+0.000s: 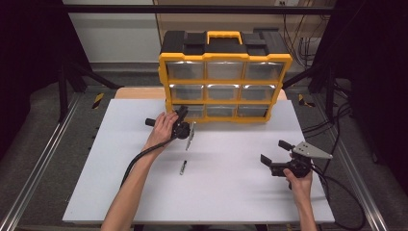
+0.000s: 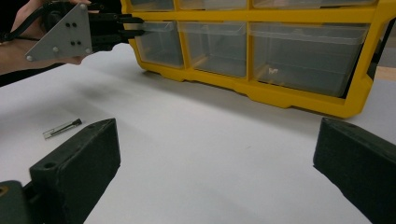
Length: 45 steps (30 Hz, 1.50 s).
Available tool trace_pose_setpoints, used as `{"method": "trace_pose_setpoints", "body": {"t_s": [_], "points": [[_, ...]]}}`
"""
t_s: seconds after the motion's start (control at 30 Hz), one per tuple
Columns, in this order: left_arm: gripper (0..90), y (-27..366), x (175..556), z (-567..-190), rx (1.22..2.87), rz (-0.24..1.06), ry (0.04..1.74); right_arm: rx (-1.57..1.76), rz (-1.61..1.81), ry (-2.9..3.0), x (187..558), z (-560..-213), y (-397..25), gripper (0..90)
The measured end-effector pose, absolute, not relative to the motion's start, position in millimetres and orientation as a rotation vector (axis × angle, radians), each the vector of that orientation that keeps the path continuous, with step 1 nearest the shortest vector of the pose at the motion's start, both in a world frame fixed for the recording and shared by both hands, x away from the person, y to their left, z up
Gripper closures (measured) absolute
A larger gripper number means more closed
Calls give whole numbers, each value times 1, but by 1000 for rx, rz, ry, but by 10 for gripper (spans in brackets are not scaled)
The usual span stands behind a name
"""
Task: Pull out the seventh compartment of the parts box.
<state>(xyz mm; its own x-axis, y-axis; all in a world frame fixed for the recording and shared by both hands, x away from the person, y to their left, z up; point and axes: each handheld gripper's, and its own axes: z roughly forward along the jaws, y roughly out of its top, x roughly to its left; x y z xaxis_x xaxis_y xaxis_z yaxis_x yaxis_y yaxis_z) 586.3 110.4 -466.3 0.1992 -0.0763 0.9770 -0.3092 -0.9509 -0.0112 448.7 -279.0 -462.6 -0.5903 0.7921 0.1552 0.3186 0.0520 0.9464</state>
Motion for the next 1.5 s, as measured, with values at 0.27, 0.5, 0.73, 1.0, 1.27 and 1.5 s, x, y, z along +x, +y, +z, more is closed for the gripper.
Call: {"method": "trace_pose_setpoints", "body": {"t_s": [0.27, 0.5, 0.73, 1.0, 1.27, 1.5], "points": [[774, 112, 579, -467, 2274, 1832, -375, 1111, 1554, 1930, 449, -463, -279, 13], [775, 113, 576, -469, 2258, 1837, -388, 1110, 1554, 1929, 449, -462, -279, 13], [775, 114, 569, -470, 2256, 1840, -395, 1111, 1554, 1930, 449, -462, -278, 13], [775, 115, 565, -471, 2244, 1848, -404, 1104, 1552, 1932, 449, -463, -278, 13], [775, 115, 560, -472, 2240, 1851, -411, 1099, 1551, 1932, 449, -463, -278, 13], [775, 116, 556, -472, 2230, 1848, -413, 1100, 1549, 1932, 449, -463, -277, 13]]}}
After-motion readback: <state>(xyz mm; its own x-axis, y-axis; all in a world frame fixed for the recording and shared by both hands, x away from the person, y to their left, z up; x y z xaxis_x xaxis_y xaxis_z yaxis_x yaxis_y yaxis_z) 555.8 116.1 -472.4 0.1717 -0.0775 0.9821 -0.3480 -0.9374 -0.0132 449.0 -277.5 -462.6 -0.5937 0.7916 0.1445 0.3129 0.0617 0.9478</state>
